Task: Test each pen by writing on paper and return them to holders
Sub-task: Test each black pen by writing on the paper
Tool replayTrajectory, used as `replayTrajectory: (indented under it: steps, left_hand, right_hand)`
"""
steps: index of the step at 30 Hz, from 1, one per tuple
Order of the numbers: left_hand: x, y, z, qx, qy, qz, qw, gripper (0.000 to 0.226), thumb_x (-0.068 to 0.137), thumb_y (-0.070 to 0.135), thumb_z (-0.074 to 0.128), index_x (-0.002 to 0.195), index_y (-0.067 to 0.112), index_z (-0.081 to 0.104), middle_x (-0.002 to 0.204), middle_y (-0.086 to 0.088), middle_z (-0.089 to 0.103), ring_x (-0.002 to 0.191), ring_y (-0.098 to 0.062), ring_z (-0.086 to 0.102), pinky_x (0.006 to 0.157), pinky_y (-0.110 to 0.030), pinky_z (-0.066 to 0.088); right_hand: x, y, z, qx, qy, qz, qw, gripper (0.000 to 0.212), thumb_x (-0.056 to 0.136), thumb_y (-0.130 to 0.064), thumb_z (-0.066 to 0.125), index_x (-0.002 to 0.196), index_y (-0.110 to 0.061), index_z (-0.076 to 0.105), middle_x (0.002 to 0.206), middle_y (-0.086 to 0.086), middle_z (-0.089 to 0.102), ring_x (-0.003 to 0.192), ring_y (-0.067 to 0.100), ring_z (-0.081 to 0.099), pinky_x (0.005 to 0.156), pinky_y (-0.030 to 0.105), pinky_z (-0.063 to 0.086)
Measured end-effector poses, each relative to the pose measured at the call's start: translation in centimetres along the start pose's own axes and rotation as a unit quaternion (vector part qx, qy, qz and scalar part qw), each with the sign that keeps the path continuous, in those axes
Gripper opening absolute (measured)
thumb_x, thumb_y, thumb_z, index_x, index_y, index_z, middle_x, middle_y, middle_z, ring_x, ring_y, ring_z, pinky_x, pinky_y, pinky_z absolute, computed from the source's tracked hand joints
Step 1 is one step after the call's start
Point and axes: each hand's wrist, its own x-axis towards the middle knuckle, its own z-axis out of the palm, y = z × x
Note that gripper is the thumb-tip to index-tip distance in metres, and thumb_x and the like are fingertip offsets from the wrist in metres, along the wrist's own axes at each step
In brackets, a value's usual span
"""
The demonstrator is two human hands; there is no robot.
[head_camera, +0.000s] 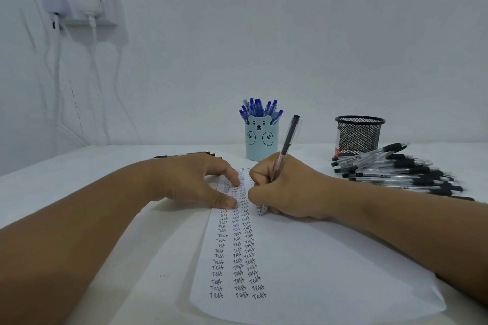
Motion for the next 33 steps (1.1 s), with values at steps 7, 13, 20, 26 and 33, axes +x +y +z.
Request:
replayTrajectory:
  steps: [7,13,20,26,33]
  left_hand:
    - [0.22,-0.36,0.04,0.002,0.003,0.003,1.000,0.066,0.047,0.075,0.079,0.109,0.055,0.066,0.137,0.026,0.052,0.131,0.004,0.046,0.117,-0.036,0.034]
    - [0.16,-0.25,0.02,-0.002,0.002,0.000,1.000,0.053,0.061,0.064,0.087,0.109,0.054,0.066,0.136,0.025,0.054,0.130,0.003,0.047,0.117,-0.037,0.035]
    - [-0.10,-0.04,0.07,-0.007,0.005,-0.002,1.000,0.045,0.067,0.057,0.087,0.108,0.054,0.067,0.137,0.025,0.054,0.130,0.002,0.047,0.117,-0.036,0.034]
    - [-0.01,-0.28,-0.01,-0.010,0.003,0.004,1.000,0.048,0.065,0.060,0.086,0.108,0.054,0.067,0.136,0.025,0.054,0.132,0.002,0.045,0.118,-0.037,0.033]
    - [-0.06,-0.11,-0.01,0.000,0.004,0.003,1.000,0.051,0.063,0.063,0.086,0.109,0.053,0.067,0.136,0.027,0.053,0.130,0.003,0.045,0.117,-0.034,0.033]
  right_hand:
    - [0.03,0.18,-0.15,0.012,0.006,0.006,1.000,0.047,0.081,0.005,0.060,0.051,-0.018,0.031,0.043,-0.004,0.028,0.041,0.013,0.032,0.044,0.021,0.029]
    - [-0.09,-0.11,-0.16,-0.016,0.007,-0.006,1.000,0.041,0.081,0.004,0.061,0.053,-0.012,0.035,0.044,-0.004,0.029,0.044,0.012,0.033,0.045,0.019,0.031]
    - [-0.06,-0.10,-0.22,-0.009,-0.004,0.001,1.000,0.041,0.082,0.005,0.061,0.054,-0.011,0.035,0.044,-0.002,0.028,0.043,0.013,0.033,0.044,0.017,0.035]
    - [-0.04,-0.15,-0.24,-0.003,-0.010,0.003,1.000,0.047,0.082,0.005,0.060,0.052,-0.016,0.031,0.045,-0.002,0.028,0.044,0.017,0.038,0.043,0.018,0.034]
    - [0.02,0.04,-0.32,-0.002,0.000,0.003,1.000,0.048,0.082,0.004,0.060,0.050,-0.019,0.031,0.044,-0.004,0.029,0.044,0.016,0.037,0.045,0.021,0.032]
